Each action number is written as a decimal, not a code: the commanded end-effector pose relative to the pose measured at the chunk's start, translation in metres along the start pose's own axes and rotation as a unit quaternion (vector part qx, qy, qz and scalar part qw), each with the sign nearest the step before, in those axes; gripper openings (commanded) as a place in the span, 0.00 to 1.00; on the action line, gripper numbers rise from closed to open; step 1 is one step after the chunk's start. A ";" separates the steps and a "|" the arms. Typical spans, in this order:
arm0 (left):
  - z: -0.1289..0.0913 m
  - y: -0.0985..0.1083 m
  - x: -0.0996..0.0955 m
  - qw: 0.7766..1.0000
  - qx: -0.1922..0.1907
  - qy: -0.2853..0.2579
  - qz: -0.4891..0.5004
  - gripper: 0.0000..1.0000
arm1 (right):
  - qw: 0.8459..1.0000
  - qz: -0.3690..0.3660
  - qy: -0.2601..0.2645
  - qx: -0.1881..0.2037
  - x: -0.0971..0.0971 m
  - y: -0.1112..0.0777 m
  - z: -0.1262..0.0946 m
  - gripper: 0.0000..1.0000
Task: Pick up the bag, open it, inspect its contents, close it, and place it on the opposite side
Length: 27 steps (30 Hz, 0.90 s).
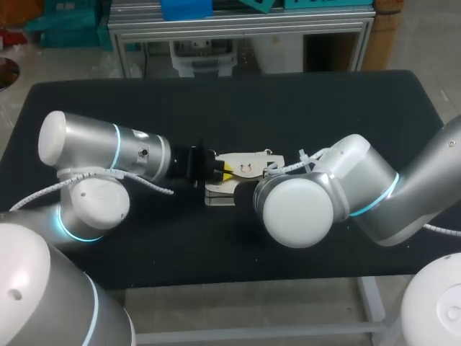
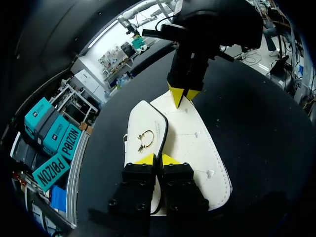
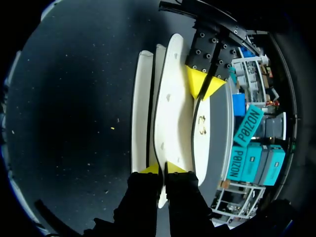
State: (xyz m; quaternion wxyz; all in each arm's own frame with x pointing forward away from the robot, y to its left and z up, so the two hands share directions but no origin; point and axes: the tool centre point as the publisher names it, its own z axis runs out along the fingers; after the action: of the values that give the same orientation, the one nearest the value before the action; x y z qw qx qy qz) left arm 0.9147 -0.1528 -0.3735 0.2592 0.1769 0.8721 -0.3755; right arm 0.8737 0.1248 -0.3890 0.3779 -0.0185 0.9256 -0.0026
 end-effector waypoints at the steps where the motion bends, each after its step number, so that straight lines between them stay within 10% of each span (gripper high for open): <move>1: 0.006 -0.001 0.007 1.000 0.003 0.004 0.012 0.00 | 0.991 0.000 -0.131 -0.005 0.006 -0.002 0.005 0.00; 27: 0.021 0.003 0.004 0.998 -0.034 0.029 0.035 0.00 | 0.991 0.000 -0.131 -0.005 0.006 -0.002 0.005 0.00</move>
State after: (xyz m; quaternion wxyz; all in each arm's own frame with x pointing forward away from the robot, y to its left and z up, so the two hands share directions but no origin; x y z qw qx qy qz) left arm 0.9158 -0.1552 -0.3787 0.2513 0.2125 0.8819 -0.3375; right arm 0.8739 0.1247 -0.3897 0.3781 -0.0184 0.9256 -0.0029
